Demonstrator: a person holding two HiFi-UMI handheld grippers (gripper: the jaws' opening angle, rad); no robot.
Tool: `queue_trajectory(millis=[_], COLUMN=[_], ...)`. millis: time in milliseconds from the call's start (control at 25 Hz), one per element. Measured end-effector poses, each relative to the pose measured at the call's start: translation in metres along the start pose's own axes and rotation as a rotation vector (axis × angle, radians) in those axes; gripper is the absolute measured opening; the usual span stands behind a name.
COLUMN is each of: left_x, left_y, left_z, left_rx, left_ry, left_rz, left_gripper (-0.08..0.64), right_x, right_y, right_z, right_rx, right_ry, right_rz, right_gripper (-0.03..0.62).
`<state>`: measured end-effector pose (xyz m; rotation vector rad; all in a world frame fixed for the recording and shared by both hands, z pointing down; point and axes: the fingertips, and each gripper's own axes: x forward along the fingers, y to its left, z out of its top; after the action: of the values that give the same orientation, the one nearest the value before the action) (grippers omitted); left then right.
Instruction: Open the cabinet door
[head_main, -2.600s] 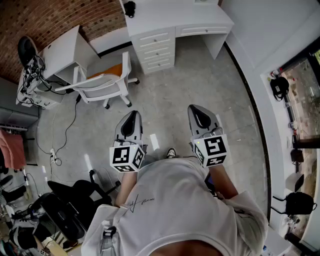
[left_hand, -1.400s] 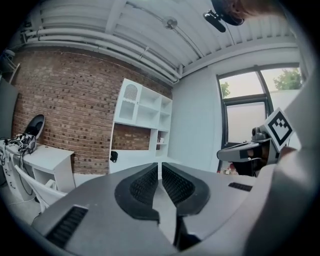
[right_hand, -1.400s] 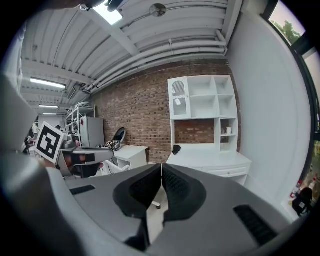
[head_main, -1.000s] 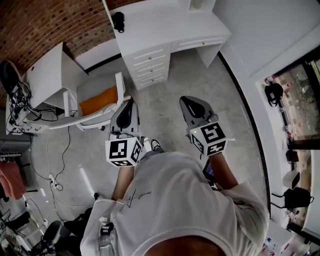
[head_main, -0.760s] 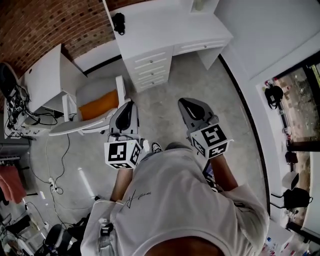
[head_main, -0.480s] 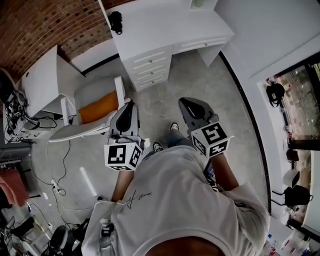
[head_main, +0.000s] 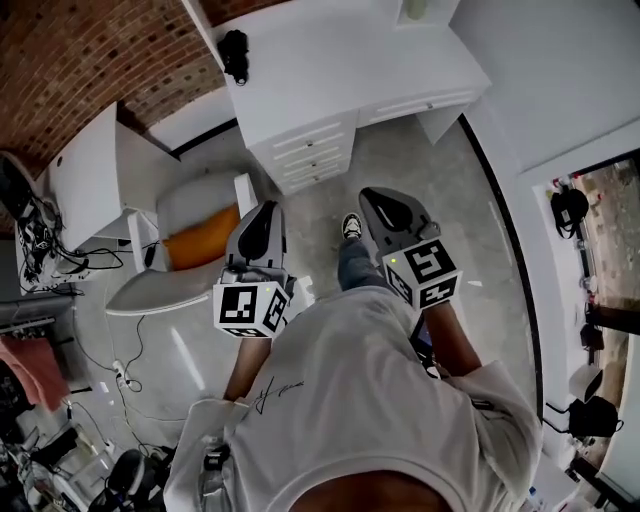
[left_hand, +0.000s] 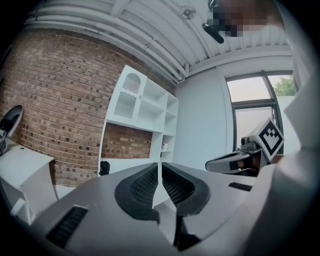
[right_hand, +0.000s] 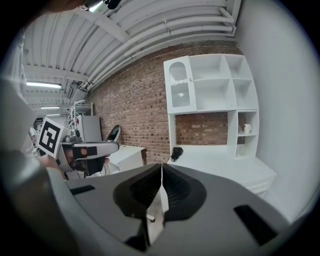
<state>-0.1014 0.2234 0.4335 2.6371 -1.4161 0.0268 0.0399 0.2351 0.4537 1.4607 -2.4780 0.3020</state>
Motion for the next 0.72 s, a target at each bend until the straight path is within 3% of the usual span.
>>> queue_trajectory(millis=[320,720], left_x=[0.119,0.233], left_y=[0.027,0.063], left_z=[0.023,0.041], left_rx=[0.004,-0.005], left_ry=[-0.004,-0.002], left_rz=[0.051,0.134], left_gripper=[0.032,0.032], right_x=[0.088,0.170], right_y=[-0.093,-0.173], right_z=[0.030,0.061], right_rx=[0.021,0.016], right_ry=[0.017,0.033], right_rz=[0.072,0.178], right_gripper=[0.026,0.026])
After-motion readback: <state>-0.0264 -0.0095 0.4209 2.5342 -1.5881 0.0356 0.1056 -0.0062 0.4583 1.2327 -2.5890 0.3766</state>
